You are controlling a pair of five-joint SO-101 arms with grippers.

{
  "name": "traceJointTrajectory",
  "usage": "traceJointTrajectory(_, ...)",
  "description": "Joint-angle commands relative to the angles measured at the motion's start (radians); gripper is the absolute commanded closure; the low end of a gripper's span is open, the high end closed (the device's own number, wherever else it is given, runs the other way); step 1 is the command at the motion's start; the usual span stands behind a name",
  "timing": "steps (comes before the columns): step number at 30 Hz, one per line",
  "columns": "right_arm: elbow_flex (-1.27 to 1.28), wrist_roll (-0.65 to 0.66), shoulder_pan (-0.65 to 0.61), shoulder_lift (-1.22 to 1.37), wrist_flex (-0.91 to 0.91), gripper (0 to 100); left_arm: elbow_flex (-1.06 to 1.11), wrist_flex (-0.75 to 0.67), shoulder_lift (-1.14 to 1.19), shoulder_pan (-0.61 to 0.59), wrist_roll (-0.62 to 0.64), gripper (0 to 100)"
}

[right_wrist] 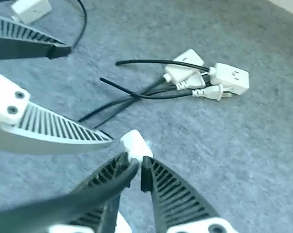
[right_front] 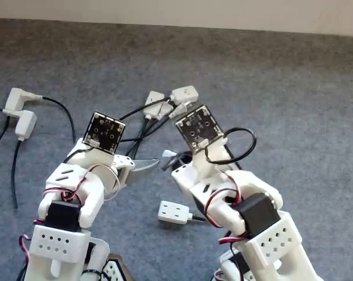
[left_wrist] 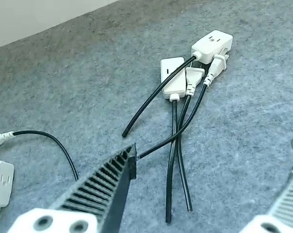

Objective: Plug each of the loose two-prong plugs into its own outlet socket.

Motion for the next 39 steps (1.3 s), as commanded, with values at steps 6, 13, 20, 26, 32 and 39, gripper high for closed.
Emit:
traceJointTrajectory(6, 0.018, 0.064, 0.077, 0.024, 0.084, 99.3, -0.01, -0.02, -0.005, -0.081, 0.009, 56)
traceJointTrajectory(13, -0.111, -0.006, -0.018, 0.26, 0.225, 99.3, 0.077, -0.018, -0.004, -0.432, 0.086, 56)
traceJointTrajectory(20, -0.453, -0.445, -0.104, 0.665, 0.541, 99.3, 0.306, -0.167, -0.013, -0.731, 0.112, 56)
traceJointTrajectory(26, -0.579, -0.671, -0.177, 0.691, 0.573, 99.3, 0.363, -0.258, -0.013, -0.746, 0.112, 56)
traceJointTrajectory(32, -0.481, -0.76, -0.163, 0.674, 0.556, 99.2, 0.303, -0.238, -0.002, -0.76, 0.114, 56)
traceJointTrajectory(39, -0.269, -0.829, -0.091, 0.671, 0.346, 99.3, -0.035, 0.071, 0.001, -0.654, 0.109, 56)
